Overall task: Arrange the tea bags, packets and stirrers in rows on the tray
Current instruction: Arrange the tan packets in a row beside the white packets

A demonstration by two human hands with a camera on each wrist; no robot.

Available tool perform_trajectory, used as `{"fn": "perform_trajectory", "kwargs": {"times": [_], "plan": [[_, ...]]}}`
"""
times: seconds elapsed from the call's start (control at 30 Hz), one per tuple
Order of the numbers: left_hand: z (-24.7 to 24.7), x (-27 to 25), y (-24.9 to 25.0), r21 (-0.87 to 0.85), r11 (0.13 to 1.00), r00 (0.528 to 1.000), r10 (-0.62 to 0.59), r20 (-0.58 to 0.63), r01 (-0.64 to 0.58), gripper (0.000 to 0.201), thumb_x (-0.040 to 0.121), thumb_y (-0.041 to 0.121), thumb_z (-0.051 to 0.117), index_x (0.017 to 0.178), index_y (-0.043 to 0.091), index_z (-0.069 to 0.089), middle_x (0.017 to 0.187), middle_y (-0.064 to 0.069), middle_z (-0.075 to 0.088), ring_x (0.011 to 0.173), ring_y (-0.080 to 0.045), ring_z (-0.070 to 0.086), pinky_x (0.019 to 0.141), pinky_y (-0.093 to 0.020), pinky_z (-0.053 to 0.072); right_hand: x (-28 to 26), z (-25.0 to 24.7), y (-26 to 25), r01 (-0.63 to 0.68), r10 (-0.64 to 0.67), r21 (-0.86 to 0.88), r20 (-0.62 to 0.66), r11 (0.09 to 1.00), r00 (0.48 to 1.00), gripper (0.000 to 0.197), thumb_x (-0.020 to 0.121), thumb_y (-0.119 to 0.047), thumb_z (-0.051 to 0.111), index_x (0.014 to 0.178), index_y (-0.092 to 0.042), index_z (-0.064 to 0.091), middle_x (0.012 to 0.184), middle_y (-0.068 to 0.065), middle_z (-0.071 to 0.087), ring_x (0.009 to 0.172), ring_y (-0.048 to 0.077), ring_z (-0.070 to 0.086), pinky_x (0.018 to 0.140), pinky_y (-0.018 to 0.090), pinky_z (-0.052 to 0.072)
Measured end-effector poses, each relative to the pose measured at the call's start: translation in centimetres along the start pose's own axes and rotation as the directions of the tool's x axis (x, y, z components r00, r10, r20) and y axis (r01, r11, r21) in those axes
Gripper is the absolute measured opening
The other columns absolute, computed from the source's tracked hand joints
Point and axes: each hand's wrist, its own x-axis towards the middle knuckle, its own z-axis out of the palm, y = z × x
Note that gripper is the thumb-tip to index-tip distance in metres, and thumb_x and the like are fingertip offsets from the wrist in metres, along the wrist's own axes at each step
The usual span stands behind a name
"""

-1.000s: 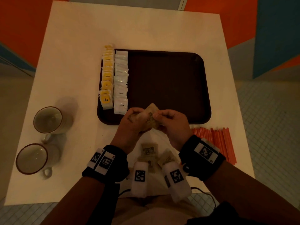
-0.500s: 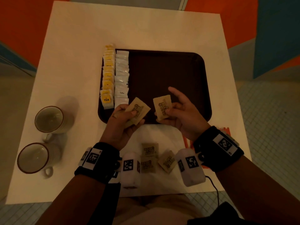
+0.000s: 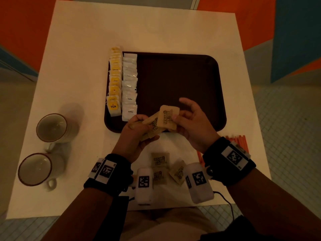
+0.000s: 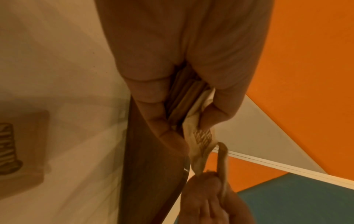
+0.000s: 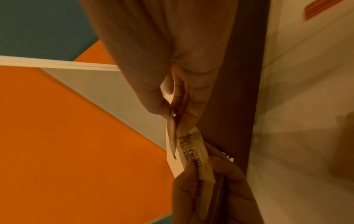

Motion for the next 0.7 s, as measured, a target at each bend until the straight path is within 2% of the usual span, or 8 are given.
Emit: {"fn": "perform_trajectory", "kwargs": {"times": [0.07, 0.13, 0.2, 0.3, 0.43, 0.5, 0.57, 0.7], "plan": [[0.1, 0.0, -0.1, 0.011, 1.0, 1.0, 0.004, -0.003, -0.004, 0.02, 0.091, -0.002, 0.044, 0.086, 0.016, 0.051, 0.084, 0.0, 0.072, 0.076, -0.015, 0.069, 0.061, -0.027, 0.057, -0.1, 0.2, 0.3, 0.025, -0.02, -0.133, 0.043, 0.991, 0.999, 0.04, 0.09, 0.001, 0.051, 0.118, -0.027, 0.047, 0.103, 0.005, 0.063, 0.098, 0.018, 0.064, 0.082, 0.038, 0.057], [0.2, 0.1, -0.1, 0.006, 1.0, 1.0, 0.006, 0.001, -0.006, 0.019, 0.091, -0.001, 0.044, 0.086, 0.016, 0.051, 0.084, -0.001, 0.071, 0.076, -0.015, 0.069, 0.061, -0.027, 0.057, 0.0, 0.4, 0.7, 0.079, -0.072, -0.265, 0.036, 0.961, 0.997, 0.03, 0.09, 0.001, 0.05, 0.11, -0.021, 0.056, 0.11, 0.007, 0.063, 0.099, 0.018, 0.064, 0.079, 0.032, 0.057], [0.3, 0.1, 0.0, 0.017, 1.0, 1.0, 0.009, 0.008, -0.009, 0.019, 0.091, -0.001, 0.045, 0.085, 0.016, 0.052, 0.087, -0.003, 0.069, 0.077, -0.016, 0.069, 0.061, -0.027, 0.057, 0.2, 0.6, 1.0, 0.081, -0.093, -0.319, -0.024, 0.944, 0.995, 0.022, 0.09, 0.0, 0.051, 0.097, -0.019, 0.06, 0.105, 0.008, 0.064, 0.096, 0.021, 0.064, 0.077, 0.033, 0.057], [0.7, 0.1, 0.0, 0.054, 0.998, 1.0, 0.024, -0.002, -0.023, 0.016, 0.091, 0.001, 0.047, 0.086, 0.016, 0.052, 0.092, -0.006, 0.067, 0.079, -0.017, 0.068, 0.064, -0.028, 0.057, 0.3, 1.0, 1.3, 0.062, -0.09, -0.313, -0.076, 0.948, 0.993, 0.017, 0.089, -0.005, 0.054, 0.084, -0.019, 0.061, 0.092, 0.004, 0.064, 0.088, 0.019, 0.063, 0.074, 0.036, 0.056], [1.1, 0.2, -0.1, 0.013, 0.999, 0.999, 0.041, -0.014, -0.041, 0.013, 0.092, 0.004, 0.047, 0.085, 0.015, 0.051, 0.095, -0.009, 0.066, 0.087, -0.023, 0.066, 0.071, -0.031, 0.058, 0.5, 1.2, 1.7, 0.105, -0.156, -0.26, -0.185, 0.96, 0.97, 0.011, 0.09, -0.013, 0.057, 0.08, -0.015, 0.063, 0.087, 0.003, 0.065, 0.08, 0.015, 0.064, 0.067, 0.028, 0.056], [1.1, 0.2, -0.3, -0.018, 0.999, 0.999, 0.041, -0.017, -0.042, 0.012, 0.093, 0.007, 0.047, 0.085, 0.016, 0.051, 0.097, -0.008, 0.067, 0.09, -0.022, 0.066, 0.074, -0.031, 0.057, 0.6, 1.3, 2.0, 0.101, -0.141, -0.169, -0.25, 0.98, 0.958, 0.009, 0.09, -0.012, 0.056, 0.083, -0.012, 0.062, 0.083, 0.006, 0.064, 0.067, 0.011, 0.06, 0.06, 0.024, 0.053], [1.2, 0.1, -0.4, -0.046, 0.998, 0.999, 0.048, -0.017, -0.048, 0.009, 0.094, 0.012, 0.047, 0.086, 0.016, 0.051, 0.1, -0.008, 0.067, 0.092, -0.021, 0.067, 0.076, -0.031, 0.058, 0.6, 1.5, 2.1, 0.071, -0.092, -0.093, -0.244, 0.993, 0.965, 0.007, 0.09, -0.009, 0.056, 0.084, -0.008, 0.059, 0.079, 0.006, 0.062, 0.06, 0.009, 0.056, 0.055, 0.02, 0.051], [1.2, 0.0, -0.5, -0.059, 0.997, 0.999, 0.042, -0.016, -0.043, 0.009, 0.095, 0.02, 0.045, 0.092, 0.014, 0.051, 0.1, -0.007, 0.067, 0.089, -0.018, 0.068, 0.077, -0.031, 0.058, 0.4, 1.6, 2.4, 0.035, -0.08, -0.238, -0.184, 0.971, 0.98, 0.01, 0.087, -0.011, 0.06, 0.078, -0.011, 0.055, 0.076, 0.003, 0.059, 0.063, 0.01, 0.055, 0.056, 0.022, 0.049]]}}
